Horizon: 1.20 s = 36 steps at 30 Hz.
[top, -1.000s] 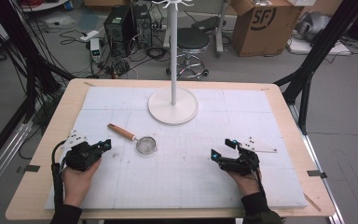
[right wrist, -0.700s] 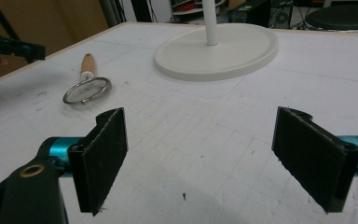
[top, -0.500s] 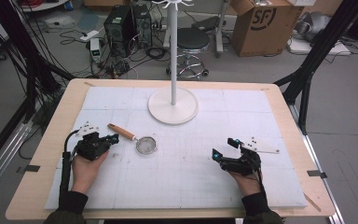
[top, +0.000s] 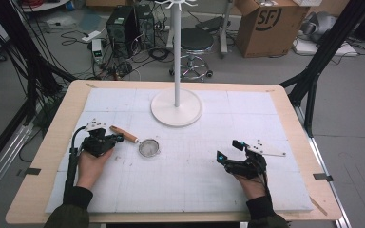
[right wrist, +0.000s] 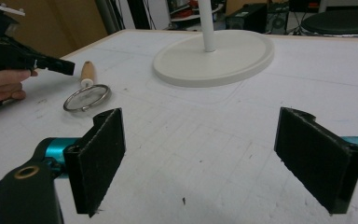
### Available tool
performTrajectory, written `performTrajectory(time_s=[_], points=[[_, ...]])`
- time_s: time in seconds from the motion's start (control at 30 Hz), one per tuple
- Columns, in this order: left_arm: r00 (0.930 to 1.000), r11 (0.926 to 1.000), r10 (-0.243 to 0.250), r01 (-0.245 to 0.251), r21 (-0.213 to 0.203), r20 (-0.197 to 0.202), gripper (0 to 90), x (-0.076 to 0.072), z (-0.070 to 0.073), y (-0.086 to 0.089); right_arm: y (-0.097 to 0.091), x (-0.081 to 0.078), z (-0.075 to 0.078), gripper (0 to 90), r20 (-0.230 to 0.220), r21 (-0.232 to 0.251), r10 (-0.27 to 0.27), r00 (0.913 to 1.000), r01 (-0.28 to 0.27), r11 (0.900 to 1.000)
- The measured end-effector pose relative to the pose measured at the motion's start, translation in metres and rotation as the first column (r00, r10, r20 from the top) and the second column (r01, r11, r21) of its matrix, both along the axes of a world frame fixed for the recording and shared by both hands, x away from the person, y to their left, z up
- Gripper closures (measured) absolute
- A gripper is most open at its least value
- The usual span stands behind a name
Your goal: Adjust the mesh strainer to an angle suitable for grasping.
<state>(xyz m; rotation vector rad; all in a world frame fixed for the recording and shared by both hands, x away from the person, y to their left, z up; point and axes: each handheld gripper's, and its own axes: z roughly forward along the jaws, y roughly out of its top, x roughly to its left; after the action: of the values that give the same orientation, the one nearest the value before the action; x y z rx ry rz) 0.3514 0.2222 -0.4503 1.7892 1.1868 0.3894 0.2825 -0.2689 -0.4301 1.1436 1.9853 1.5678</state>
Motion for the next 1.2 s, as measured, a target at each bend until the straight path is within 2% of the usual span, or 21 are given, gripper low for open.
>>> performTrajectory(time_s=[0.2, 0.3, 0.5, 0.77, 0.87, 1.2], points=[[0.9999, 0.9998, 0.009, -0.009, -0.016, -0.009, 90.0, 0.003, -0.001, 0.003, 0.001, 0.001, -0.001, 15.4, 0.003, -0.002, 0.0, 1.0, 0.0, 1.0], [0.999, 0.9999, -0.01, 0.01, 0.008, -0.043, 90.0, 0.01, 0.0, -0.003, 0.001, 0.001, -0.001, 15.4, 0.007, -0.003, 0.003, 1.0, -0.003, 1.0], [0.9985, 0.9991, -0.033, 0.034, 0.026, -0.044, 90.0, 0.021, 0.0, -0.019, -0.001, 0.0, 0.001, 15.4, 0.011, 0.005, -0.005, 0.9999, 0.005, 1.0], [0.9972, 0.9985, -0.048, 0.05, 0.023, -0.058, 90.0, 0.034, -0.001, -0.033, -0.002, -0.001, 0.001, 15.4, 0.009, 0.008, -0.005, 0.9999, 0.005, 1.0], [0.9976, 0.9981, -0.053, 0.055, 0.028, -0.045, 90.0, 0.035, -0.001, -0.036, -0.003, -0.001, 0.001, 15.4, 0.009, 0.01, -0.005, 0.9999, 0.005, 0.9999], [0.9968, 0.9978, -0.063, 0.064, 0.016, -0.048, 90.0, 0.036, -0.002, -0.042, 0.0, -0.001, 0.0, 15.7, 0.005, 0.002, -0.001, 1.0, 0.001, 1.0]])
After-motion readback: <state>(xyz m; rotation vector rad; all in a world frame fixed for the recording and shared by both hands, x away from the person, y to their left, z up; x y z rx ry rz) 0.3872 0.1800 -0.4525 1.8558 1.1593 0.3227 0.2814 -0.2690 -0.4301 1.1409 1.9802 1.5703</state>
